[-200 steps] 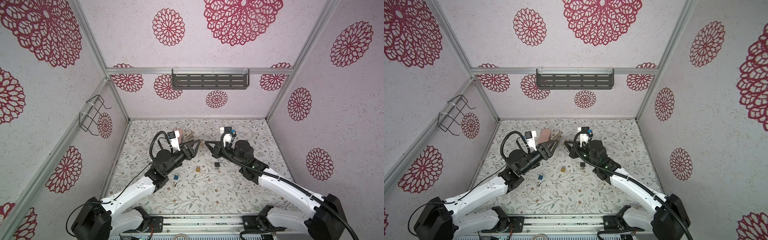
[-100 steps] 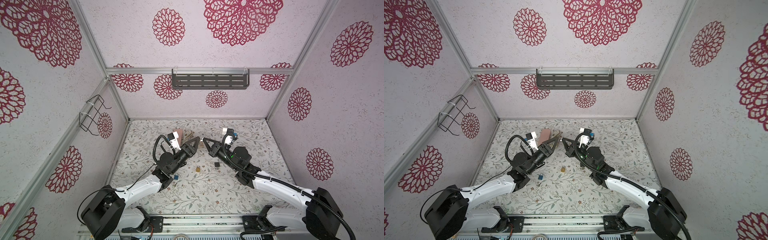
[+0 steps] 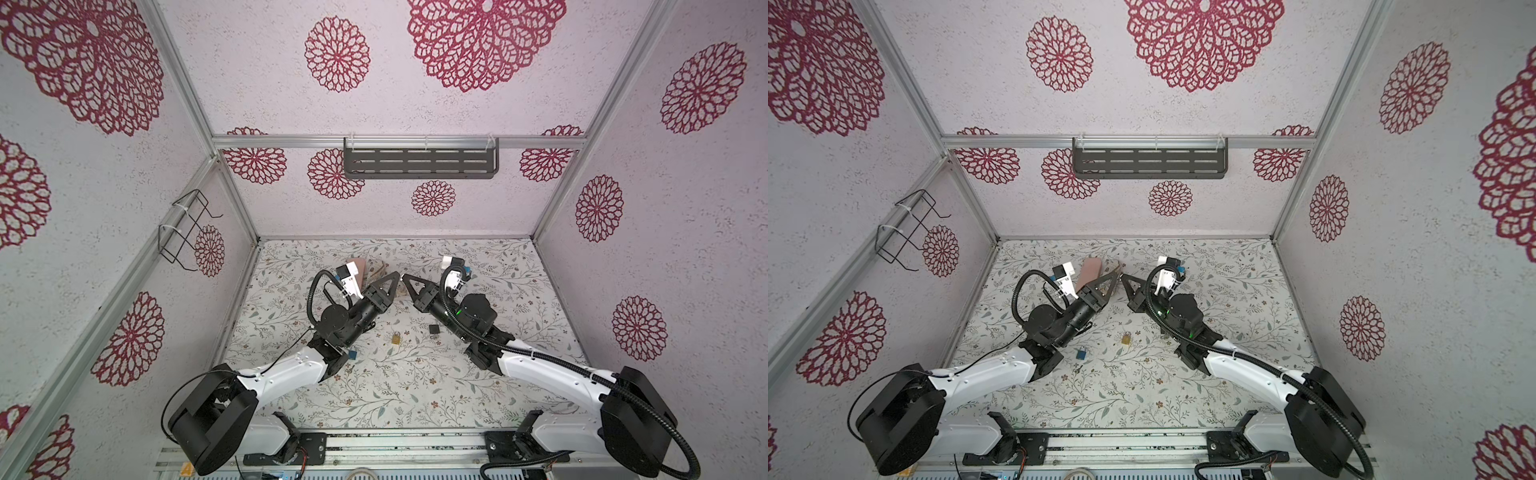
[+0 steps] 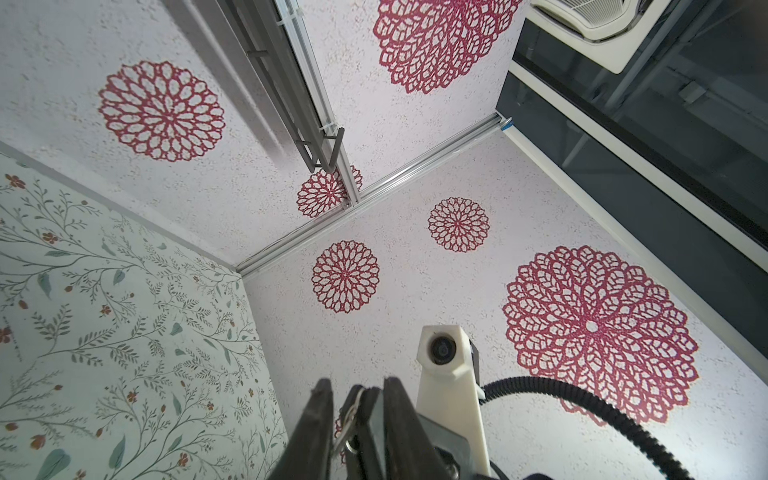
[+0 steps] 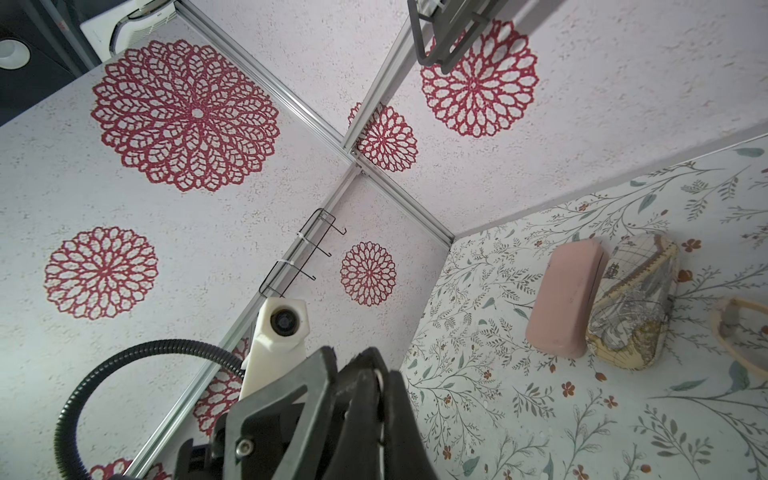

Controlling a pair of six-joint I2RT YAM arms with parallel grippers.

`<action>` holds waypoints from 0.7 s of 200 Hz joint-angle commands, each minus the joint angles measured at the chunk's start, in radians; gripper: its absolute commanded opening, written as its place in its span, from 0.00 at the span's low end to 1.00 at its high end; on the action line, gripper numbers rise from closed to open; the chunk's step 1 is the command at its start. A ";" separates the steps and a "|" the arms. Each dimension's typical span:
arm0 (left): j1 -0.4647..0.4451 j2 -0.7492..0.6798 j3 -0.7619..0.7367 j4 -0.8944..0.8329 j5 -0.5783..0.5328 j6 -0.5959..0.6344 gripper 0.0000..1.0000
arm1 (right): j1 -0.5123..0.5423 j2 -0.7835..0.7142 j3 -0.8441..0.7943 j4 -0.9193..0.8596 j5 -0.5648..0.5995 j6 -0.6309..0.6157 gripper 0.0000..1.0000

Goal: Unlock with the key

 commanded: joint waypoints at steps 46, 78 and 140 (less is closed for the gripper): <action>-0.009 0.027 0.031 0.034 0.020 0.009 0.14 | 0.013 0.016 0.042 0.055 0.009 0.016 0.00; -0.009 0.024 0.030 0.035 0.017 0.017 0.11 | 0.013 0.001 0.022 0.050 0.034 0.019 0.00; -0.006 0.021 0.028 0.037 0.013 0.037 0.00 | 0.014 -0.005 0.026 0.040 0.033 0.011 0.00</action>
